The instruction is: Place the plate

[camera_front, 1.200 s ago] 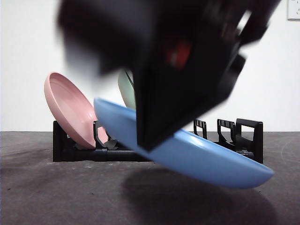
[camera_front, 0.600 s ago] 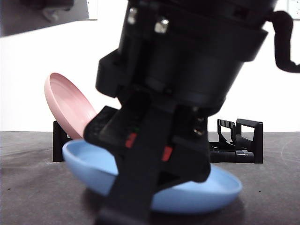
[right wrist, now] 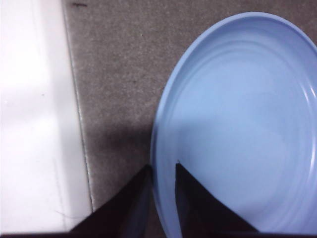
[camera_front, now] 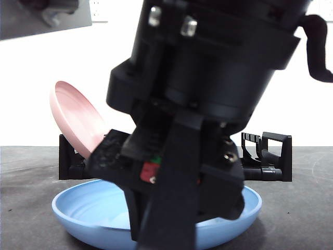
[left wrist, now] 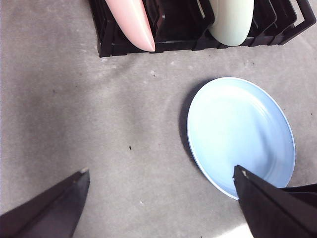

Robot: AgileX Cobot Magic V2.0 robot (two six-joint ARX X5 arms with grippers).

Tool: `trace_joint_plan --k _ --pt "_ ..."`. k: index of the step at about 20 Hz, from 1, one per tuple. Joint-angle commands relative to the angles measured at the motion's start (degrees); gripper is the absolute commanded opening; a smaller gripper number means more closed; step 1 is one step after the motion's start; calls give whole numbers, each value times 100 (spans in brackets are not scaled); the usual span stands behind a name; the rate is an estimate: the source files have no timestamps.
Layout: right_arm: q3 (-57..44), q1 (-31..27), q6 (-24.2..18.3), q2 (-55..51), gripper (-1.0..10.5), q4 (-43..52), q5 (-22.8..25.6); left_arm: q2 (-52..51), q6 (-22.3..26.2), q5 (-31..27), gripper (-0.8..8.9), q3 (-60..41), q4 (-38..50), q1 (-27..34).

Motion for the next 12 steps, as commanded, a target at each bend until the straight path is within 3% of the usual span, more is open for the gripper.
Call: trace_joint_plan --k 1,4,9,12 --pt "57 13 -48 96 127 0 44 28 46 20 465 125 57 -15" --pt "57 -92 -48 96 213 -70 46 28 46 20 465 125 57 -15" --pt "63 -162 2 94 224 -76 286 28 46 20 465 125 57 -15" --pt "308 -63 225 76 296 -555 -175 28 46 20 465 125 57 -15"
